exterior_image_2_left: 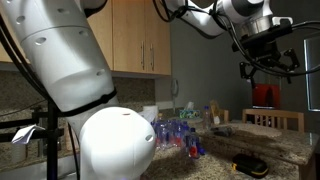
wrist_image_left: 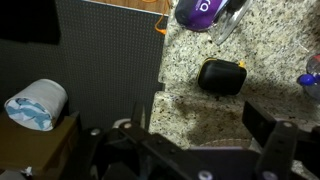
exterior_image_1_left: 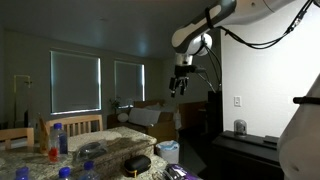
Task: Move the cable and the empty bottle to the front.
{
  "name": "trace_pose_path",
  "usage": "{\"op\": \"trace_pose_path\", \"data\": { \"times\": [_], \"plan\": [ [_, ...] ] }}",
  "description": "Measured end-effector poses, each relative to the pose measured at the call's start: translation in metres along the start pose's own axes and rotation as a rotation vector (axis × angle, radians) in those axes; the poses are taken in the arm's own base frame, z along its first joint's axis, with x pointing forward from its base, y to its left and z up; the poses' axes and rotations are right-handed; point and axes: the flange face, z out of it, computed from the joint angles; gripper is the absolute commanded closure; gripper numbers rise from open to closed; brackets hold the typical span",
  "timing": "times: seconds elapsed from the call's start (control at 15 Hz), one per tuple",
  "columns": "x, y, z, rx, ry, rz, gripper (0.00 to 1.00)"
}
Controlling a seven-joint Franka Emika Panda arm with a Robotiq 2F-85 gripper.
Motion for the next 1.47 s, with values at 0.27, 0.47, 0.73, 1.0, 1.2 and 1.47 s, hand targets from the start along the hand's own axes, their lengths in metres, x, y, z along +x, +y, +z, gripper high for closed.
{"op": "trace_pose_path", "data": {
  "times": [0.27,0.47,0.73,1.0,1.2,1.47],
  "plan": [
    [0.004,-0.004,0.006,0.005,-0.009,-0.008,0.00],
    [0.020,-0.026,0.035,0.033,-0.045,-0.047,0.00],
    [0.042,-0.058,0.088,0.065,-0.112,-0.113,0.00],
    [0.047,-0.087,0.133,0.174,-0.187,-0.186,0.00],
    [0.043,-0.119,0.156,0.231,-0.268,-0.269,0.00],
    [0.036,-0.176,0.187,0.249,-0.328,-0.360,0.00]
  ]
}}
